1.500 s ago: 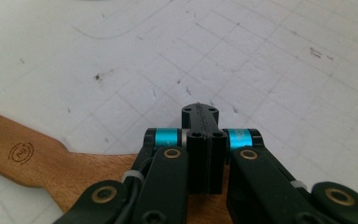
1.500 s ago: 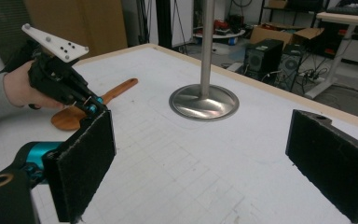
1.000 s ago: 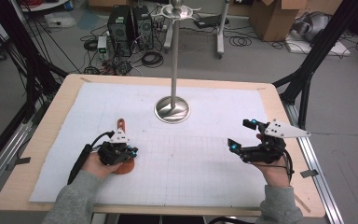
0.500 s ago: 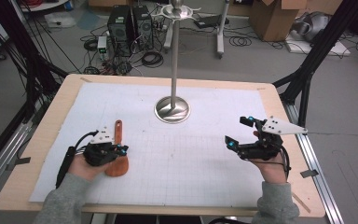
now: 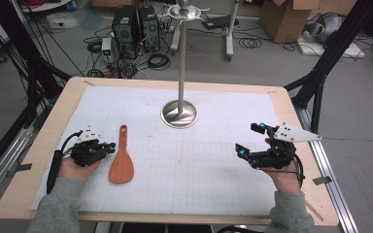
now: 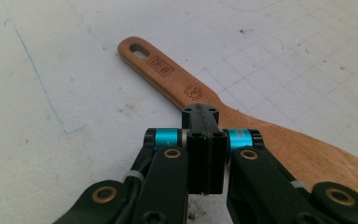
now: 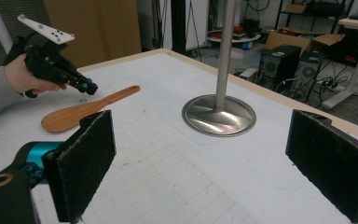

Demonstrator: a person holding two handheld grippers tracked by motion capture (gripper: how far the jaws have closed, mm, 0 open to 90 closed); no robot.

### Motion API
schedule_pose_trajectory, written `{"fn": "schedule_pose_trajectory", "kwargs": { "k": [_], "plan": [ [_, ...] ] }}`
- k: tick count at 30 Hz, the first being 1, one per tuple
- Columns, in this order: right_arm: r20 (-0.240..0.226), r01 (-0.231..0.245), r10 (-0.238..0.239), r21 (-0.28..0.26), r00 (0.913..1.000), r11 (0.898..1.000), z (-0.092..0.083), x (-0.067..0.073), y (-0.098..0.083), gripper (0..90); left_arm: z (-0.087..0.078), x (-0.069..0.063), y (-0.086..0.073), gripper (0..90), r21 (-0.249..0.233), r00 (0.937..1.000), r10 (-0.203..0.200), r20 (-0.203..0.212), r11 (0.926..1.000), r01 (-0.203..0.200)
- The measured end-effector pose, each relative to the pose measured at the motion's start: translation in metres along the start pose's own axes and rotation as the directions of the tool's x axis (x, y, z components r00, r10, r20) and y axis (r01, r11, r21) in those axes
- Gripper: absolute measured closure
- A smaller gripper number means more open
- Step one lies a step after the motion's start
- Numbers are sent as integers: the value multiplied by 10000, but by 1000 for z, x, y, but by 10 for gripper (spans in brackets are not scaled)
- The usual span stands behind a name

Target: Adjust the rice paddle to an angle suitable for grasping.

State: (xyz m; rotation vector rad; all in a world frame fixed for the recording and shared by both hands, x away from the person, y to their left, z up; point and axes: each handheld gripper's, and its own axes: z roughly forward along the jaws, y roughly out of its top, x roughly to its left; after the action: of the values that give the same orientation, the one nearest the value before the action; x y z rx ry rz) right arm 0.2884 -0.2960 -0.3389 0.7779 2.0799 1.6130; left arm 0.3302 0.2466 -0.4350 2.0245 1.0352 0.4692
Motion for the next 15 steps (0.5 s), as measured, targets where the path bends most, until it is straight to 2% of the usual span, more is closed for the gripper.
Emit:
{"fn": "schedule_pose_trajectory", "kwargs": {
  "k": [2,4,8,15],
  "plan": [
    [3,70,-70,-50,10000,10000,-1,0,0,70,5,-1,-1,897,261,9998,35,-202,9997,-30],
    [4,45,-45,-2,10000,10000,-2,1,-1,70,8,-1,-1,897,398,9998,114,-179,9992,-107],
    [93,30,-30,12,10000,10000,-4,0,-2,70,12,-1,-1,897,436,9997,203,-101,9989,-199],
    [153,18,-19,75,9999,10000,-6,0,-4,70,16,-1,0,898,281,9999,9,110,9996,-12]
  ]
}}
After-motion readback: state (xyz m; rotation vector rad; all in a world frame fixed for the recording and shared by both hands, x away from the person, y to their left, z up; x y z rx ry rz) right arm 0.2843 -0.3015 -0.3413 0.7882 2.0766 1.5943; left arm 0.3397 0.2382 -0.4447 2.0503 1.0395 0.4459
